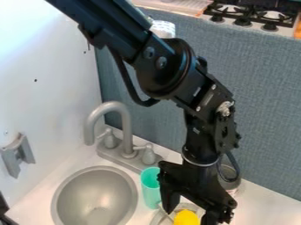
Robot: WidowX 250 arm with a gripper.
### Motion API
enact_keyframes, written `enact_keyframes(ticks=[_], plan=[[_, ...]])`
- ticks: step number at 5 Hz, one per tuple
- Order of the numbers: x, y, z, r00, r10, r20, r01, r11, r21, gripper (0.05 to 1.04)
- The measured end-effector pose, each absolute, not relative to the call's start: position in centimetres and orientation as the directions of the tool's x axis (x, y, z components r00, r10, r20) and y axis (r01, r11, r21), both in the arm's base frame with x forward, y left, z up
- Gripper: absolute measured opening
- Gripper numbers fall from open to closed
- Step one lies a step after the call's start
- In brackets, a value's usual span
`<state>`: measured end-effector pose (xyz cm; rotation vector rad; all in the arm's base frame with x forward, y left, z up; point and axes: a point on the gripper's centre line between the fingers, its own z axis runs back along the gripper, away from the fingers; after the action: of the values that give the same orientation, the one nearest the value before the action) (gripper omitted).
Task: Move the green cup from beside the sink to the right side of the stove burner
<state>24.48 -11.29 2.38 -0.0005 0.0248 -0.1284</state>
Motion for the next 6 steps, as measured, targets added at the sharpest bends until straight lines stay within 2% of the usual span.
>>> enact_keyframes(ticks=[1, 3, 6], plan=[[24.2, -11.0, 1.7, 0.991, -0.125, -0.051, 0.125, 0.992, 0.006, 1.000], [27.0, -5.5, 1.7, 1.000, -0.013, -0.020, 0.014, 0.999, 0.037, 1.000], [30.7, -3.1, -1.2, 1.000, 0.011, -0.002, -0.010, 0.993, 0.114, 1.000]])
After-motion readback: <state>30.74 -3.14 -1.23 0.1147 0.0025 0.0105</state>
